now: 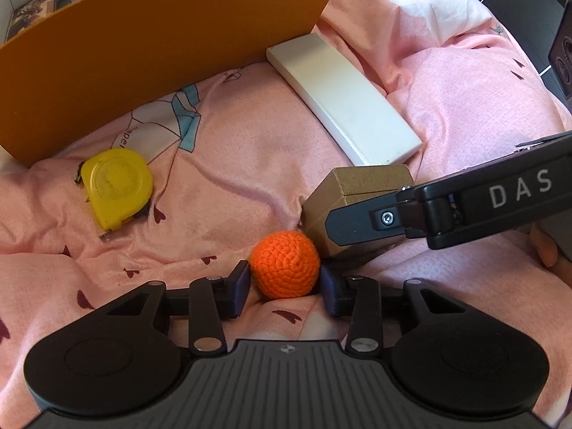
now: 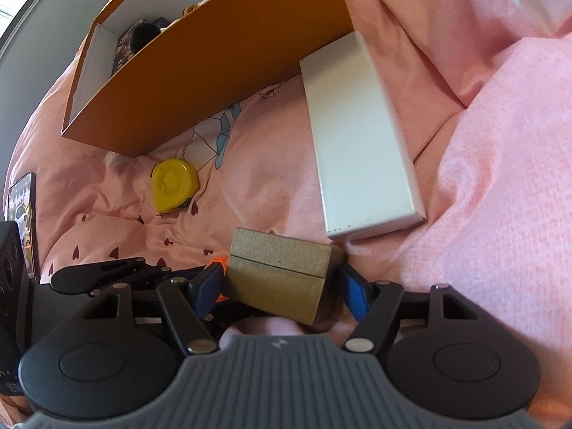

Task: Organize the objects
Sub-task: 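Lift the crochet ball and tan box over the shoebox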

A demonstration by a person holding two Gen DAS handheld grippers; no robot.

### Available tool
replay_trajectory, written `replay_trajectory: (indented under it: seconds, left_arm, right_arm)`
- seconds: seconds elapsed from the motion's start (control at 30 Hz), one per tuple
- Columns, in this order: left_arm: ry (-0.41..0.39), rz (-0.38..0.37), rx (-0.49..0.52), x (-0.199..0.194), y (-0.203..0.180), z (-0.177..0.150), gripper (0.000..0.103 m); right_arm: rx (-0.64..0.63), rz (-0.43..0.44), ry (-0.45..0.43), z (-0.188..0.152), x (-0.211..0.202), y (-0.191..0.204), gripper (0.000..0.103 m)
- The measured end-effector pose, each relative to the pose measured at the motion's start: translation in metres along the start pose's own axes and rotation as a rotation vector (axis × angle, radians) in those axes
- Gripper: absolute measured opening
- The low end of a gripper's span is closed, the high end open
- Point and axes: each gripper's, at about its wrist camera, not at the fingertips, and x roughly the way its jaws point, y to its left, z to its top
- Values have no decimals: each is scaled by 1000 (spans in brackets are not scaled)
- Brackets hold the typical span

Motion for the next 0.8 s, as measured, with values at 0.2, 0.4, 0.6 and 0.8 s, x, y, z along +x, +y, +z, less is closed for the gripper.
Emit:
replay_trajectory:
  seconds: [0.2, 0.4, 0.6, 0.8]
  left_arm:
    - [-35, -10, -16, -21, 7, 5, 46]
    - [-96, -34, -68, -47, 20, 14, 46]
    - [-202, -56, -113, -80, 29, 28, 46]
    - [-290, -51, -145, -109, 42, 47, 46]
  right_arm:
    - [-28, 15, -26, 0, -8, 4, 70]
    - [-55, 53, -79, 6, -30, 8, 69]
    - [-76, 116, -147, 19, -56, 14, 69]
    - [-123, 160, -212, 46, -77, 24, 69]
